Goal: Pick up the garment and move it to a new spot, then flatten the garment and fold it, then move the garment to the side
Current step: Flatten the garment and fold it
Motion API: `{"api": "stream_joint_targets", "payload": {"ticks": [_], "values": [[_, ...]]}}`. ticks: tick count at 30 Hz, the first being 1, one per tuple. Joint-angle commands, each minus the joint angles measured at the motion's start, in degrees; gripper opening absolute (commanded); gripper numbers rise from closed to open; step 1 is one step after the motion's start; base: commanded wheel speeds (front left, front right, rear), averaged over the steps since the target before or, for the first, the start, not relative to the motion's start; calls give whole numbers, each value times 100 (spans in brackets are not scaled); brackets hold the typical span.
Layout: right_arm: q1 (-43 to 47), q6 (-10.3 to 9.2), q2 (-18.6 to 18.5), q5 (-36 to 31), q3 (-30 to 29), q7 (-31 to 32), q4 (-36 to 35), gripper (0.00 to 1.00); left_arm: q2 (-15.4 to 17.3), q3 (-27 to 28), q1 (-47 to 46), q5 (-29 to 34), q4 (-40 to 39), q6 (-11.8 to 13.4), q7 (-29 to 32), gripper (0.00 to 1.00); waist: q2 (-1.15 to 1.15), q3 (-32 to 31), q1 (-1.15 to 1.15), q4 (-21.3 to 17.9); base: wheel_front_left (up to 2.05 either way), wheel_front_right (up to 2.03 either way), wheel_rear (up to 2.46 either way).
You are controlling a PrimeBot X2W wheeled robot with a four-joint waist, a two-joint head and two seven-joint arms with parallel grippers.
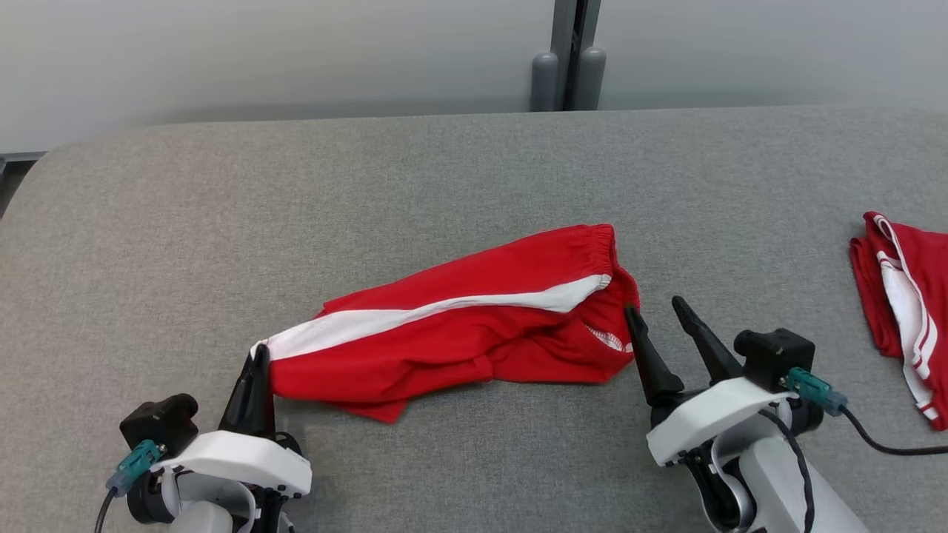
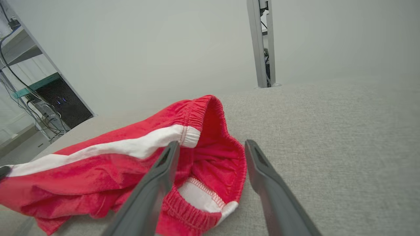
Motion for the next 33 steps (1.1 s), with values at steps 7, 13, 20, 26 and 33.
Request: {"api": "stream_joint_targets", "payload": {"ticks": [7, 13, 20, 26, 33], "values": [[-405, 0, -34, 347, 368, 0, 218, 100, 31, -16, -11, 1, 28, -56, -7, 0, 0, 160, 0, 178, 0, 0, 0], [-671, 0, -34, 420, 487, 1, 542, 100, 30, -156, -137, -66, 5, -67, -7, 0, 0, 304, 0, 320, 0, 0, 0], [-882, 0, -33, 508, 526, 1, 721, 76, 30, -214, -225, -118, 0, -48, -7, 0, 0, 474, 0, 428, 0, 0, 0], [-965, 0, -38, 470, 586, 1, 746, 23, 30, -204, -281, -111, 16, -54, -7, 0, 0, 555, 0, 466, 0, 0, 0], [-1011, 0, -84, 456, 548, 1, 745, 0, 30, -192, -307, -93, 15, -67, -7, 0, 0, 597, 0, 491, 0, 0, 0]]}}
